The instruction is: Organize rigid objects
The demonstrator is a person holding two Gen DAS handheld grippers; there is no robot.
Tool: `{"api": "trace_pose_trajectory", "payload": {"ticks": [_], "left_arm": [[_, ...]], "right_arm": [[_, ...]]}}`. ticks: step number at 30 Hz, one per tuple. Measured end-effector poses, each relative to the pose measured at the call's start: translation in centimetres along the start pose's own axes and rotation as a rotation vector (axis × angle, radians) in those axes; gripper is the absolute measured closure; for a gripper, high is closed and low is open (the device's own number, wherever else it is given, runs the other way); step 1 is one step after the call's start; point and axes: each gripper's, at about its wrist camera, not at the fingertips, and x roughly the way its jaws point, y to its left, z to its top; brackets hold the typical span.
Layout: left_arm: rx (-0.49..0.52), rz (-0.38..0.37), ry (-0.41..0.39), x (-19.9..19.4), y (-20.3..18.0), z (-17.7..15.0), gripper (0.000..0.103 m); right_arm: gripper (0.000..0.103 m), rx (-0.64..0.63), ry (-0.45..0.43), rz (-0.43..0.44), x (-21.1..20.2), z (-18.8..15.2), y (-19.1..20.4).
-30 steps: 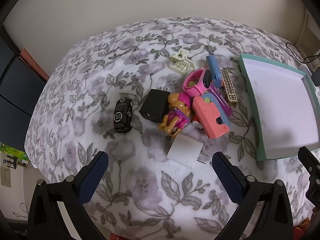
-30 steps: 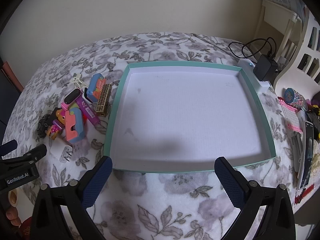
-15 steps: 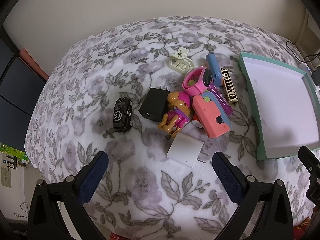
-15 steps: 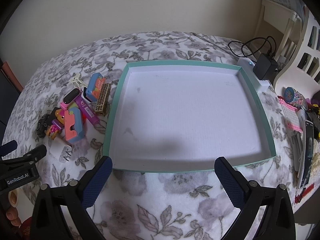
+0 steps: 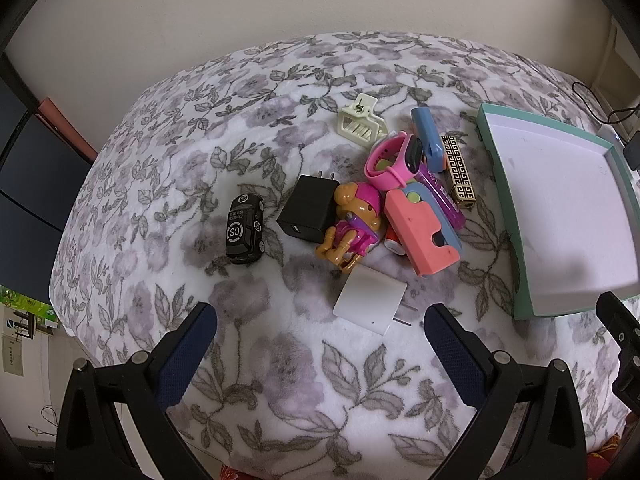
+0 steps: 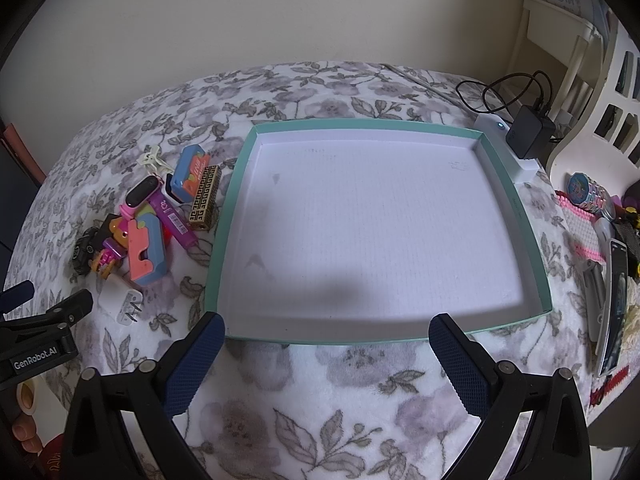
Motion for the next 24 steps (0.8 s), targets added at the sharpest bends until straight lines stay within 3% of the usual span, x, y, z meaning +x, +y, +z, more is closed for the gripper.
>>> {"api": "trace_pose_trajectory", "payload": {"ticks": [8, 14, 24], "left_arm": [[-0.001, 0.000, 0.000, 0.0, 0.0, 0.0, 0.000], [-0.055, -0.058, 0.018, 0.2, 1.3, 0.1, 0.000], [-0.143, -0.024, 0.023, 0.8, 7.8, 1.5, 0.000]], "right_arm": [[0.000, 0.000, 0.001, 0.000, 0.0, 0.0, 0.0], [0.000, -0.025, -0.005, 0.016, -0.2, 0.2, 0.9], [0.000, -0.126, 0.012, 0.099, 0.1, 2.4, 7.4]]}}
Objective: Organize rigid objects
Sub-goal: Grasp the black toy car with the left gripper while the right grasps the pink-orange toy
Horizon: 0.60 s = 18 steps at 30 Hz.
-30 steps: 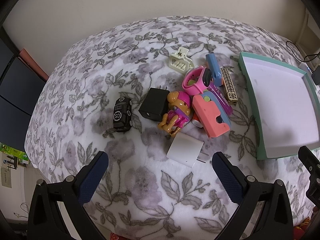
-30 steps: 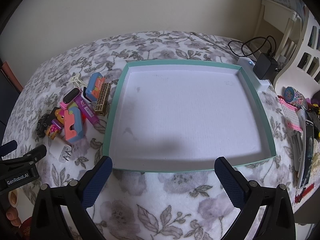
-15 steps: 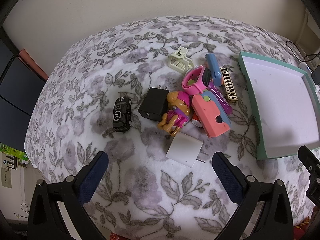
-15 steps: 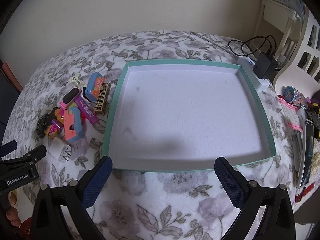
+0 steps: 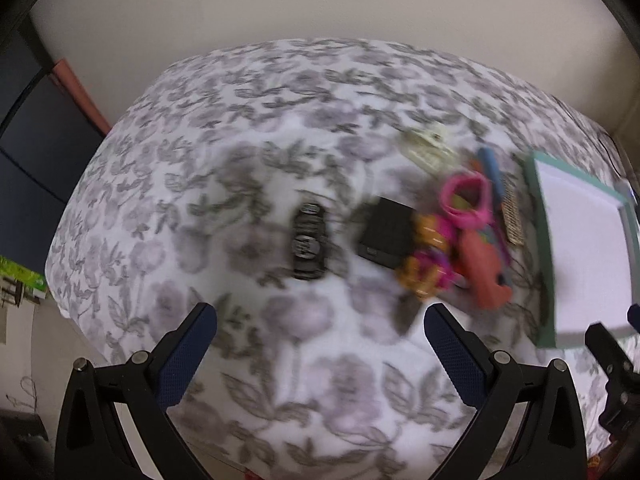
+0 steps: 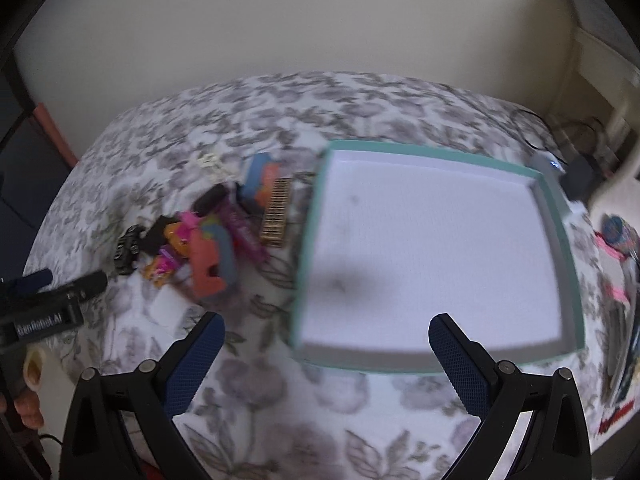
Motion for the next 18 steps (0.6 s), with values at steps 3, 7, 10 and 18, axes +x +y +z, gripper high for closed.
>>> {"api": "trace_pose_trajectory", "payload": {"ticks": [3, 7, 10, 18], "left_arm": [[-0.037, 0.000, 0.018, 0.9, 2.2, 0.4, 0.000], [-0.073, 0.002, 0.038, 2.4, 4.4, 1.1, 0.000], [-0.078, 0.001, 0.046, 3.2, 5.0, 1.4, 0.000], [-0.060, -0.016, 0.069, 6.3, 4.7, 3.3, 0.001]], "right_arm": [[0.000, -0.013, 0.026, 0.014, 1.1, 0.6, 1.5], [0.000, -0.033, 0.057, 0.028, 2.8, 1.1, 3.6], [0.000, -0.041, 0.079, 0.038, 4.1, 1.5, 4.7], [0.003, -0.060, 0.119, 0.040, 7.4, 2.7, 6.6]]}}
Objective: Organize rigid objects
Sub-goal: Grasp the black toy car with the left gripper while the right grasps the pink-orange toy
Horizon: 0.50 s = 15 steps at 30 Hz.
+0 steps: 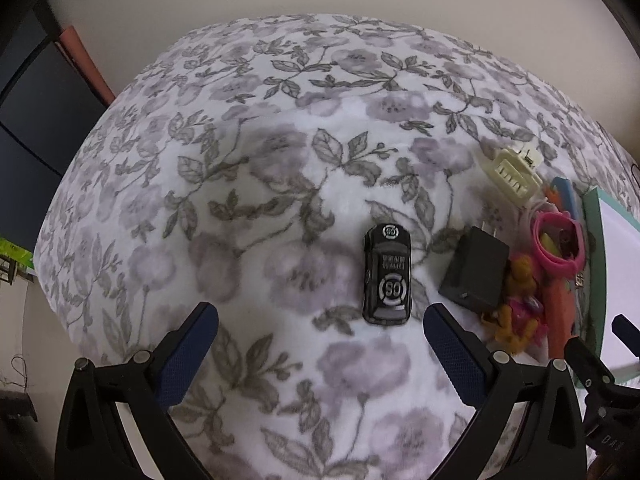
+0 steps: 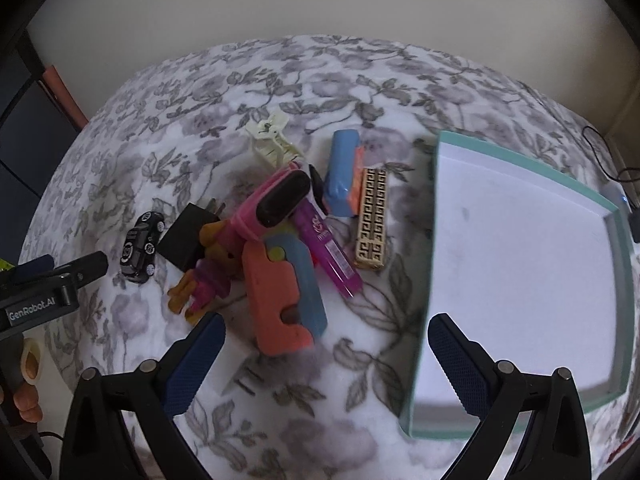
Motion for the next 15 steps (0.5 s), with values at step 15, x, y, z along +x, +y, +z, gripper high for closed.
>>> {"api": "trace_pose_trajectory", "payload": {"ticks": [15], "left_arm": [[0.069, -0.022, 0.024, 4.3, -2.5, 2.4, 0.021]], "right_arm": [[0.028, 0.008, 0.053, 0.045, 3.2, 1.3, 0.9]]}}
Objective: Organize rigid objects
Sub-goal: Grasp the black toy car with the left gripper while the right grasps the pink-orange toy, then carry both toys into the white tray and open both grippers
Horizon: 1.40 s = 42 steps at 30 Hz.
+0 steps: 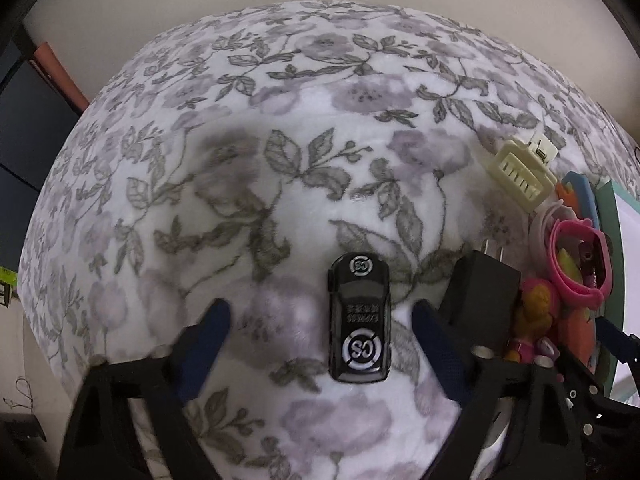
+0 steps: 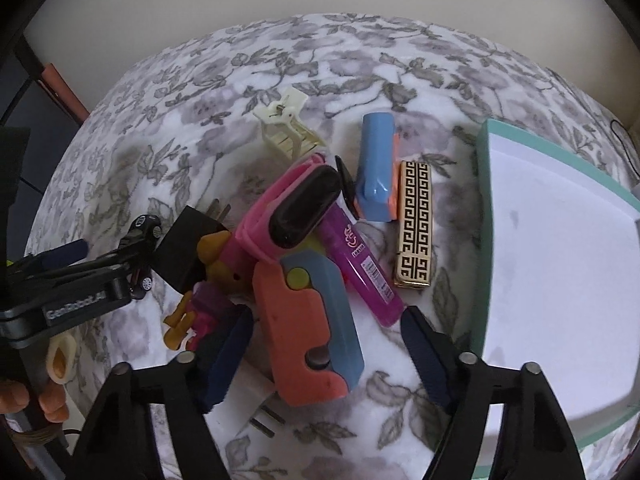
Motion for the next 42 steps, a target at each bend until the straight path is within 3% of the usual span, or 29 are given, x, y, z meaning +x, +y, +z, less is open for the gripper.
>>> {"api": "trace_pose_trajectory", "payload": {"ticks": [3, 8, 10, 11, 21, 42], "left_arm": [[0.010, -0.006, 0.012, 0.8, -0.2, 0.3, 0.028], [0.007, -0.043, 0.016, 1.4, -0.3, 0.4, 0.052], [0.013, -0.067, 0.021, 1.3, -0.8, 0.5, 0.067], [0.018, -0.068, 0.022, 1.2, -1.0, 0.5, 0.068], [0.021, -0.020, 0.039, -0.4, -2.0, -0.3, 0.068], [0.062, 0.000, -0.058, -11.0, -5.8, -2.6, 0.068]], "right_arm": [[0.032, 0.003, -0.002, 0.012, 0.3, 0.1, -0.2], [0.043, 0.000, -0.016, 0.032, -0.2, 0.1, -0.1], [0.057, 0.003, -0.019, 0.054, -0.5, 0.1, -0.1], [0.057, 0.011, -0.013, 0.062, -0.5, 0.0, -0.1], [0.057, 0.067, -0.004, 0.106, -1.4, -0.7, -1.2], [0.062, 0.120, -0.089, 0.186, -8.3, -4.7, -3.4]]}}
